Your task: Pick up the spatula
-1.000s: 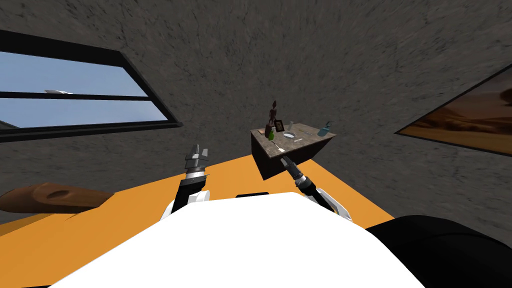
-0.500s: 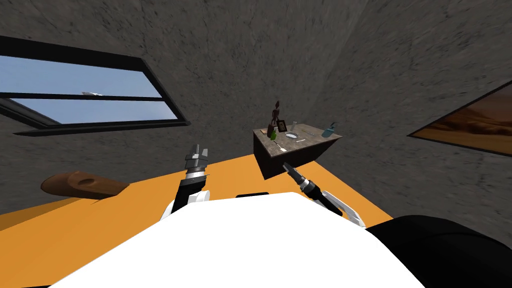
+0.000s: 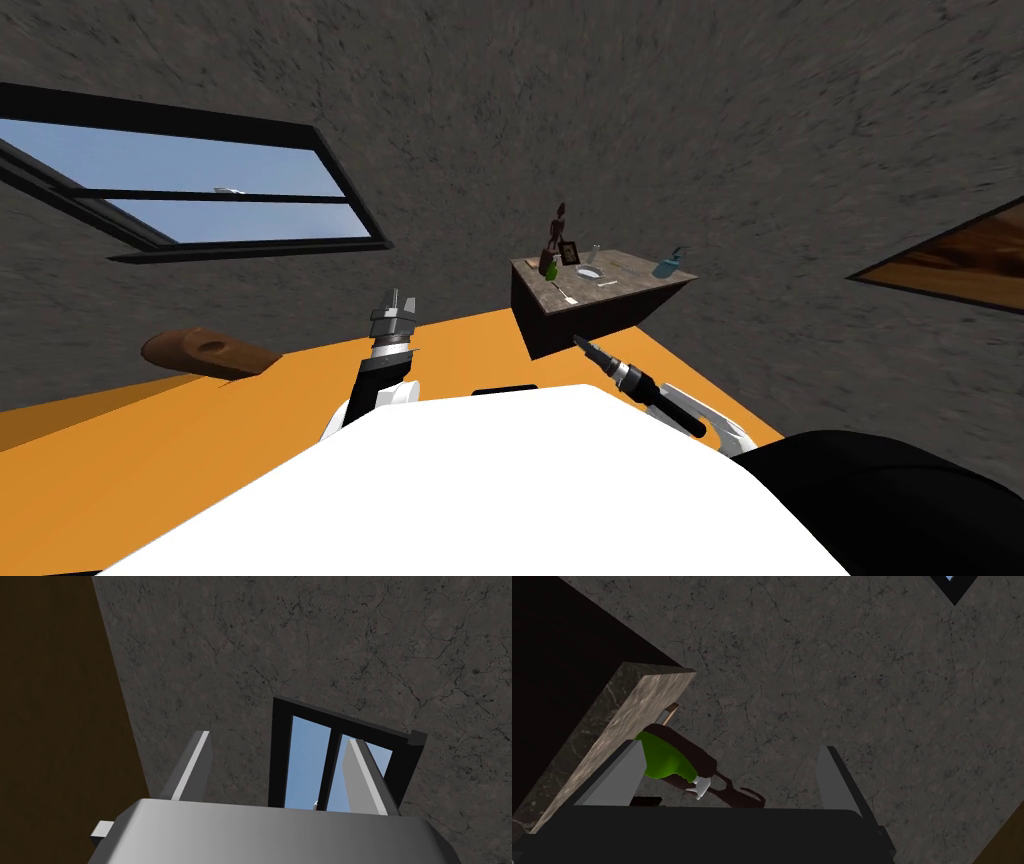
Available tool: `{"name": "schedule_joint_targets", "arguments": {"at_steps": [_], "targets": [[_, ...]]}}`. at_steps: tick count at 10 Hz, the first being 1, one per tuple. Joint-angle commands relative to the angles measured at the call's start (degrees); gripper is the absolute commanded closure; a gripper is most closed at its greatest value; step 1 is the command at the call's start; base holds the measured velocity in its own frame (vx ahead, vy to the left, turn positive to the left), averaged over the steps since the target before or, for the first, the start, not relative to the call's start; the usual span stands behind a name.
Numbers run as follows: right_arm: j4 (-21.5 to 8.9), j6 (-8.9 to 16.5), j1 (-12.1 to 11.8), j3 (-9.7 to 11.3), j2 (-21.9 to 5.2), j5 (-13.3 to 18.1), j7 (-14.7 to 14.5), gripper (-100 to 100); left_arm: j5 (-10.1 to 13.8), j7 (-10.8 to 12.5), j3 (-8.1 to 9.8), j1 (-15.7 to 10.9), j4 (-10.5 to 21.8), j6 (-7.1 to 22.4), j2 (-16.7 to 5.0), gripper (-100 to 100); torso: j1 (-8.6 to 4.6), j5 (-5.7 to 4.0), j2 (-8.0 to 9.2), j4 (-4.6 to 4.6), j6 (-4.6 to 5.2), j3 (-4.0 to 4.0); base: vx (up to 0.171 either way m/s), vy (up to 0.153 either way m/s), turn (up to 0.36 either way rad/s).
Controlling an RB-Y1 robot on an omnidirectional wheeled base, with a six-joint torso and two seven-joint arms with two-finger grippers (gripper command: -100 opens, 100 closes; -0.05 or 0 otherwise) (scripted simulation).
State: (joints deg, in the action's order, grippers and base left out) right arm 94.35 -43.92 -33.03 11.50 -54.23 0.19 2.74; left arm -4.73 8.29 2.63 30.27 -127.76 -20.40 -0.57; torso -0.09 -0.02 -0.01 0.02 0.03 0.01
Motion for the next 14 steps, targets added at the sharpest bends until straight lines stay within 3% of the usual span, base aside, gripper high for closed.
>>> {"name": "schedule_joint_targets", "arguments": {"at_steps": [1, 4, 5, 7, 8, 9, 10, 11, 12, 13, 14], "targets": [[-2.9, -0.5, -0.3, 1.0, -2.9, 0.8, -0.1, -100, 0.0, 0.0, 0.0, 0.0, 0.0, 0.0, 0.0, 0, 0.0, 0.0, 0.0, 0.0, 0.0, 0.0, 0.0, 0.01, 0.131], [-6.9, -0.8, -0.5, 1.7, -7.3, 1.5, 0.0, -100, 0.0, 0.0, 0.0, 0.0, 0.0, 0.0, 0.0, 0, 0.04, 0.0, -0.09, -0.02, -0.02, -0.05, 0.012, 0.011, 0.076], [-9.5, -1.0, -0.7, 2.5, -8.9, 2.3, 0.1, -100, 0.0, 0.0, 0.0, 0.0, 0.0, 0.0, 0.0, 0, 0.04, 0.01, -0.11, -0.02, 0.0, -0.07, 0.029, 0.016, 0.114], [-9.8, -1.0, -0.7, 2.5, -10.5, 2.3, 0.1, -100, 0.0, 0.0, 0.0, 0.0, 0.0, 0.0, 0.0, 0, 0.05, 0.02, -0.17, -0.04, 0.01, -0.1, 0.026, 0.009, 0.024], [-12.7, -1.1, -0.9, 3.3, -12.8, 3.2, 0.2, -100, 0.0, 0.0, 0.0, 0.0, 0.0, 0.0, 0.0, 0, 0.04, 0.01, -0.13, -0.03, 0.01, -0.07, 0.029, 0.016, 0.125], [-12.7, -1.1, -0.9, 3.3, -13.5, 3.2, 0.2, -100, 0.0, 0.0, 0.0, 0.0, 0.0, 0.0, 0.0, 0, 0.05, 0.01, -0.17, -0.03, -0.03, -0.09, 0.04, 0.015, 0.059], [-15.4, -1.2, -1.1, 4.0, -15.8, 4.1, 0.4, -100, 0.0, 0.0, 0.0, 0.0, 0.0, 0.0, 0.0, 0, 0.07, 0.01, -0.19, -0.04, 0.01, -0.11, 0.072, 0.025, 0.09], [-15.4, -1.2, -1.1, 4.0, -16.3, 4.1, 0.4, -100, 0.0, 0.0, 0.0, 0.0, 0.0, 0.0, 0.0, 0, 0.09, 0.02, -0.3, -0.06, -0.02, -0.17, 0.064, 0.015, 0.056], [-18.1, -1.3, -1.3, 4.8, -18.6, 5.1, 0.7, -100, 0.0, 0.0, 0.0, 0.0, 0.0, 0.0, 0.0, 0, 0.08, 0.01, -0.29, -0.06, 0.0, -0.17, 0.081, 0.024, 0.098], [-18.1, -1.3, -1.3, 4.8, -19.0, 5.1, 0.7, -100, 0.0, 0.0, 0.0, 0.0, 0.0, 0.0, 0.0, 0, 0.1, 0.02, -0.36, -0.08, -0.02, -0.2, 0.072, 0.017, 0.065], [-20.5, -1.3, -1.5, 5.6, -21.3, 6.2, 0.9, -100, 0.0, 0.0, 0.0, 0.0, 0.0, 0.0, 0.0, 0, 0.09, 0.02, -0.34, -0.08, -0.01, -0.2, 0.098, 0.026, 0.106]]}}
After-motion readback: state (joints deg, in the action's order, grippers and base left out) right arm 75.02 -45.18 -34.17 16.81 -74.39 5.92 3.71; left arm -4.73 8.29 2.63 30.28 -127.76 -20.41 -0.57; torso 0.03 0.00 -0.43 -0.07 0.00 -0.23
